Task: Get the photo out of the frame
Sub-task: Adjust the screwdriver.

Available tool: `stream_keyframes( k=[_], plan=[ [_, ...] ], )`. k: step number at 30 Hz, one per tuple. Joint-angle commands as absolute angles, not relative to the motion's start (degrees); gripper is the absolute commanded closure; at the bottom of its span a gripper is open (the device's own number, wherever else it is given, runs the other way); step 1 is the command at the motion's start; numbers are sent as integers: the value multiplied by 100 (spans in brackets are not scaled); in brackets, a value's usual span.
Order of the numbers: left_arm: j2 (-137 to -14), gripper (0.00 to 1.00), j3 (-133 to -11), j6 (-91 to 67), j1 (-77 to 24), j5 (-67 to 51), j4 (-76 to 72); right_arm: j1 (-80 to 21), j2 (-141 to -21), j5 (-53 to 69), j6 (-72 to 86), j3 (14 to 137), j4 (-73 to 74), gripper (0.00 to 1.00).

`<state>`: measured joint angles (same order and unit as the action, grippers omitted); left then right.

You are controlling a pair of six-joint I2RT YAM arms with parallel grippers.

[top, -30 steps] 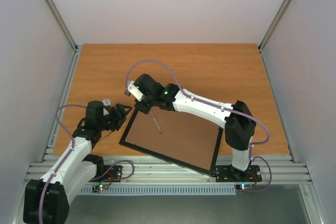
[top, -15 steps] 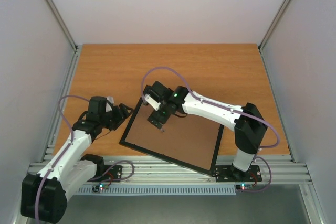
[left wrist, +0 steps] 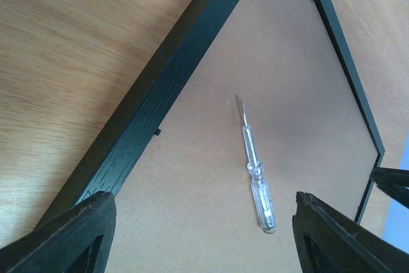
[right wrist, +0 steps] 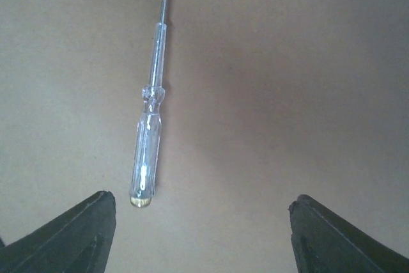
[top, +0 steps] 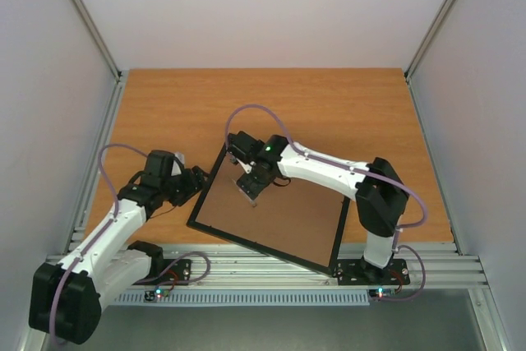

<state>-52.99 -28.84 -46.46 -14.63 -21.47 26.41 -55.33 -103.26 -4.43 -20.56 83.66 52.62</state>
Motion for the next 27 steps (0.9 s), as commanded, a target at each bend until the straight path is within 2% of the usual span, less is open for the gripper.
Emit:
stream_keyframes(
  k=[1, 7, 9, 27],
  plan=[
    [-5376, 23, -2978, -4574, -1537, -2046, 2581, -5574, -10802, -262, -1698, 8700, 5588, 29],
    [-5517, 23, -2968, -4586, -1556, -2060, 2453, -5628, -11253, -90, -1561, 8931, 5580, 50],
    [-5572, 23, -2957, -4601, -1569, -2074, 2398, -5638, -11389, -62, -1540, 9014, 5598, 53],
    [-5695, 23, -2851, -4760, -1627, -2166, 2106, -5669, -12000, 379, -1345, 9247, 5572, 66]
  ],
)
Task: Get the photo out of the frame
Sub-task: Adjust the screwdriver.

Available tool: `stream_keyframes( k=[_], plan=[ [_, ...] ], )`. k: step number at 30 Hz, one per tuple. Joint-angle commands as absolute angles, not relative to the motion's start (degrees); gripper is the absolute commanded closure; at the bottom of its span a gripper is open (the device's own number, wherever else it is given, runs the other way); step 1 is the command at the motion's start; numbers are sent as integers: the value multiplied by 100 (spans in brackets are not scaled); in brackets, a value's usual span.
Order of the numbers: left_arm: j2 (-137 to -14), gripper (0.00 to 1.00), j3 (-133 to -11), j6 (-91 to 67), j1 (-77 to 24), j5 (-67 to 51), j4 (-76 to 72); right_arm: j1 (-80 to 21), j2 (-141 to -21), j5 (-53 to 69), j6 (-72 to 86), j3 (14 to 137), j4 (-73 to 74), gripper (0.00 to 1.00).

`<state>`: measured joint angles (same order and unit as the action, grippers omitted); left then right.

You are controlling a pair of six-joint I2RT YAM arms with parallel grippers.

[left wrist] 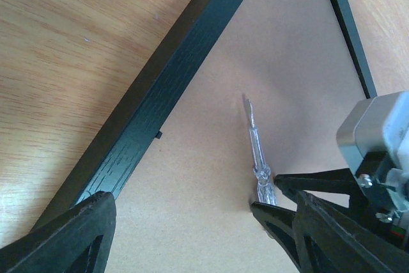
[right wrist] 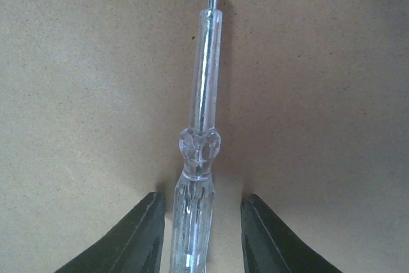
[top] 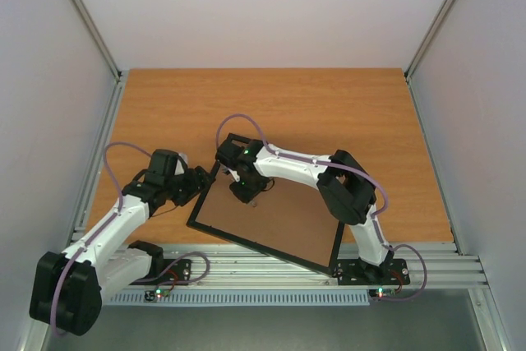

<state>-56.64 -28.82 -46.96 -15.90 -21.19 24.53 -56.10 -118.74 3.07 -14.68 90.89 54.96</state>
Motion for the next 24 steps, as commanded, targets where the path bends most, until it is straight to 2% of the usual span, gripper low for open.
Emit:
stream_keyframes(
  k=[1, 6, 10, 15, 19, 24],
  plan=[
    [-5691, 23, -2836, -4776, -1632, -2182, 2086, -5669, -11991, 397, -1345, 9239, 5576, 68],
    [-5663, 23, -2786, -4909, -1639, -2354, 1938, -5669, -11741, 461, -1368, 9143, 5453, 82],
    [-5593, 23, -2719, -5011, -1642, -2525, 1692, -5644, -11484, 557, -1414, 9125, 5394, 88],
    [-5532, 23, -2449, -5298, -1641, -3010, 753, -5548, -10987, 900, -1489, 8971, 5162, 89],
    [-5506, 25, -2189, -5663, -1659, -3372, -330, -5329, -10523, 1743, -1514, 8580, 4601, 88],
    [-5441, 35, -2011, -5988, -1673, -3582, -1139, -5141, -10100, 2699, -1425, 8132, 3935, 88]
  ],
)
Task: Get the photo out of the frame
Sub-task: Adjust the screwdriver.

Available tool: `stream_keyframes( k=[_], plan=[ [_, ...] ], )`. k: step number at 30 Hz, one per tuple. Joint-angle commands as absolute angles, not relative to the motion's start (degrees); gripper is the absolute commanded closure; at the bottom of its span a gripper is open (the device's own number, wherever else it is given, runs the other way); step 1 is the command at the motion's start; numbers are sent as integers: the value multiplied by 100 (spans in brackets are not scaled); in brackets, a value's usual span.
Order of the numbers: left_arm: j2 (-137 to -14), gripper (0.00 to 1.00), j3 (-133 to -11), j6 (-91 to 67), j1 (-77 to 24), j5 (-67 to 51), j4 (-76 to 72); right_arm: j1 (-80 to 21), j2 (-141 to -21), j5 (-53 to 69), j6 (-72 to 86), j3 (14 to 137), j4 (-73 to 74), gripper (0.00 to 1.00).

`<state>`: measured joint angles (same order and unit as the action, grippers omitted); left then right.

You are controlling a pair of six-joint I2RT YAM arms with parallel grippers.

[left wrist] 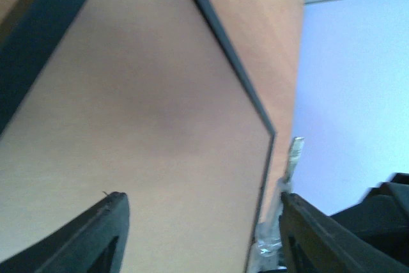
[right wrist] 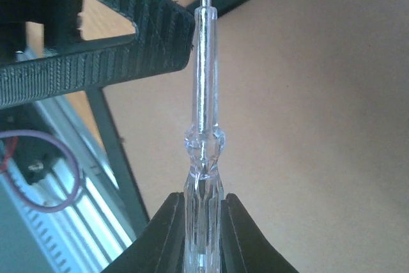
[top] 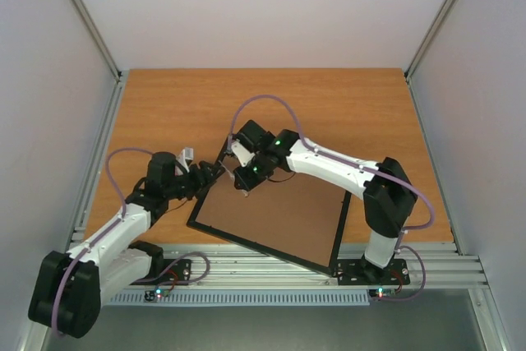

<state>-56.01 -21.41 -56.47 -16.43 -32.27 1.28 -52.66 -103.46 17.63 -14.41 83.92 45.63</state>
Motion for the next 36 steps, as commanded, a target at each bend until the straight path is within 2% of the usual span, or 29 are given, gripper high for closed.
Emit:
stream_keyframes(
  k=[1, 12, 16, 19, 22, 26, 31, 36],
  plan=[
    [-5422, 37, -2005, -6035, -1670, -3600, -1218, -5127, -10083, 2786, -1416, 8104, 3867, 88],
    [-5482, 66, -1887, -6354, -1713, -3743, -1837, -4995, -10017, 3287, -1294, 7852, 3323, 85],
    [-5476, 85, -1855, -6472, -1730, -3708, -1931, -4957, -10022, 3186, -1271, 7810, 3212, 80],
    [-5397, 99, -1867, -6570, -1750, -3550, -1793, -4957, -9945, 2885, -1272, 7733, 3138, 71],
    [-5285, 100, -2056, -6672, -1771, -3159, -862, -4985, -9830, 2473, -1358, 7624, 3086, 61],
    [-5145, 99, -2243, -6787, -1781, -2728, -70, -5225, -9683, 1762, -1639, 7510, 3021, 54],
    [-5117, 100, -2525, -6875, -1789, -2389, 695, -5620, -9458, 824, -2124, 7267, 2677, 52],
    [-5214, 99, -2587, -7019, -1792, -2378, 718, -5969, -9531, 36, -2628, 7144, 2410, 52]
  ],
)
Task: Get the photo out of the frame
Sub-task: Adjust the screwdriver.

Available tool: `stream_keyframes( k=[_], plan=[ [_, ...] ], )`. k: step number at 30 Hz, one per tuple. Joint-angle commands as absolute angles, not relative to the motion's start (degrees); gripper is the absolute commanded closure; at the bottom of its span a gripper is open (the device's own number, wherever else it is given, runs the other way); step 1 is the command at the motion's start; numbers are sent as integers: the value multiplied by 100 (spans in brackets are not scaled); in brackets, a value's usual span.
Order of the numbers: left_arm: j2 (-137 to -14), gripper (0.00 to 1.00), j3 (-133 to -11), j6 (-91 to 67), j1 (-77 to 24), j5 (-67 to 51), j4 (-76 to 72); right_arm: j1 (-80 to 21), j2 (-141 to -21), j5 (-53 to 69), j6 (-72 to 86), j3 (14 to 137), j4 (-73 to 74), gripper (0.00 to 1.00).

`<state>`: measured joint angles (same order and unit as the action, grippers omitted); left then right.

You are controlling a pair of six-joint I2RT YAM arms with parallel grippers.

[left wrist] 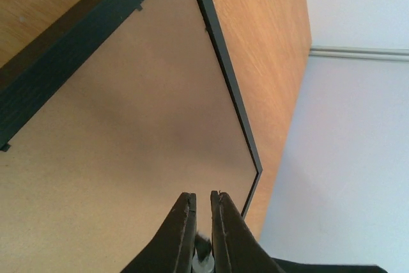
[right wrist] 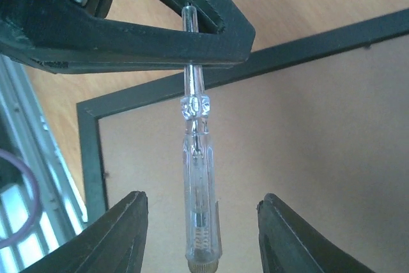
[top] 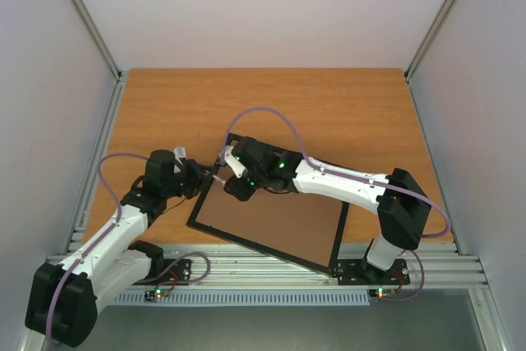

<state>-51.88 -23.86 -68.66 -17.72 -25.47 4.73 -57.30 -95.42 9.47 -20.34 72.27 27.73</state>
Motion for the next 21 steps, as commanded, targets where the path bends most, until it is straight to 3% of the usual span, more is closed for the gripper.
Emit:
stream_keyframes(
  k=[1, 6, 13, 19, 21],
  plan=[
    [-5237, 99, -2604, -7037, -1787, -2367, 757, -6049, -9576, -186, -2728, 7145, 2377, 52],
    [-5305, 100, -2610, -7203, -1785, -2411, 690, -6351, -9870, -827, -3046, 7136, 2145, 56],
    [-5325, 100, -2588, -7264, -1785, -2430, 672, -6495, -10097, -1056, -3295, 7181, 1973, 68],
    [-5411, 99, -2566, -7356, -1784, -2461, 608, -6574, -10268, -1333, -3469, 7225, 1992, 83],
    [-5427, 99, -2566, -7336, -1792, -2442, 599, -6574, -10287, -1491, -3565, 7214, 2016, 93]
  ],
)
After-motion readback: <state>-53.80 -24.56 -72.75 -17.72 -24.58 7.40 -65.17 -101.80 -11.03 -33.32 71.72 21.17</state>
